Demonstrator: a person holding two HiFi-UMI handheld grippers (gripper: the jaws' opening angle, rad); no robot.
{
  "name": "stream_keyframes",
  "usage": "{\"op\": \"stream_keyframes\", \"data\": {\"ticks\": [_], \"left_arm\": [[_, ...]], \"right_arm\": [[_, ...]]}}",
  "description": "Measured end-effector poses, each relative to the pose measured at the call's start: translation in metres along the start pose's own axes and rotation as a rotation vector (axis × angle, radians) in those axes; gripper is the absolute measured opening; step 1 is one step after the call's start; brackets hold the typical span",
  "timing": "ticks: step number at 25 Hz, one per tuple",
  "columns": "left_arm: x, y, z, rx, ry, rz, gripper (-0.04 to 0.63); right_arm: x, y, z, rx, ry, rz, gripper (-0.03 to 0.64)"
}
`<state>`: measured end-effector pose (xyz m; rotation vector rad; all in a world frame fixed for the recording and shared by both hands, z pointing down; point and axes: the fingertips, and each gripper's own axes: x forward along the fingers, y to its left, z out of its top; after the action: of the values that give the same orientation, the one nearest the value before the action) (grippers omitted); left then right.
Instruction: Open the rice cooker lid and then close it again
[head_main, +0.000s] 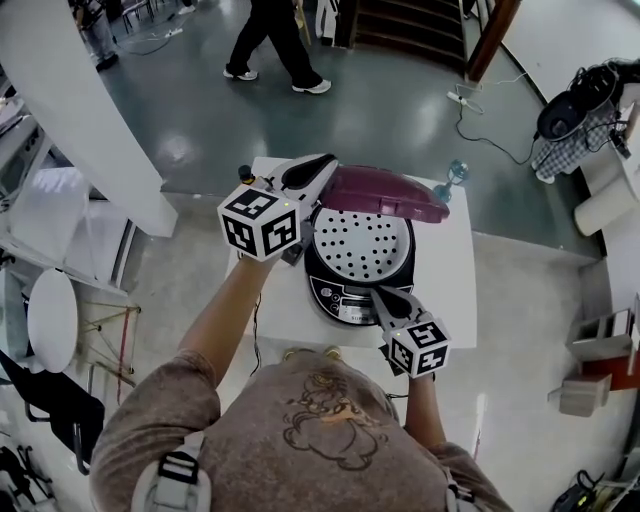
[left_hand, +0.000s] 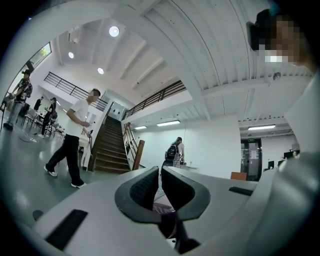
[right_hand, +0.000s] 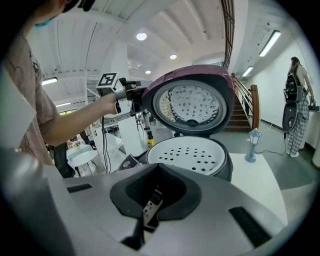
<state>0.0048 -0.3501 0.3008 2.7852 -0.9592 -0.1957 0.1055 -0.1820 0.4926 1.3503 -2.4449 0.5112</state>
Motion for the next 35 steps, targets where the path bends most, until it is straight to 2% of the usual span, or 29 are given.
{"op": "stream_keyframes", "data": {"ticks": [14, 24, 35], "left_arm": [[0.031, 0.021, 0.034, 0.036, -0.015, 0.025, 0.023], [0.052, 0.043, 0.056, 0.052, -0.054, 0.021, 0.023], [0.082, 0.07, 0.069, 0.081, -0.064, 0.033, 0.023]], "right_arm": [[-0.002, -0.001, 0.0, -0.007, -0.008, 0.002, 0.003], [-0.003, -0.001, 0.0, 0.007, -0.02, 0.007, 0.003], [-0.003, -0.003, -0.001, 0.035, -0.026, 0.008, 0.003]]}}
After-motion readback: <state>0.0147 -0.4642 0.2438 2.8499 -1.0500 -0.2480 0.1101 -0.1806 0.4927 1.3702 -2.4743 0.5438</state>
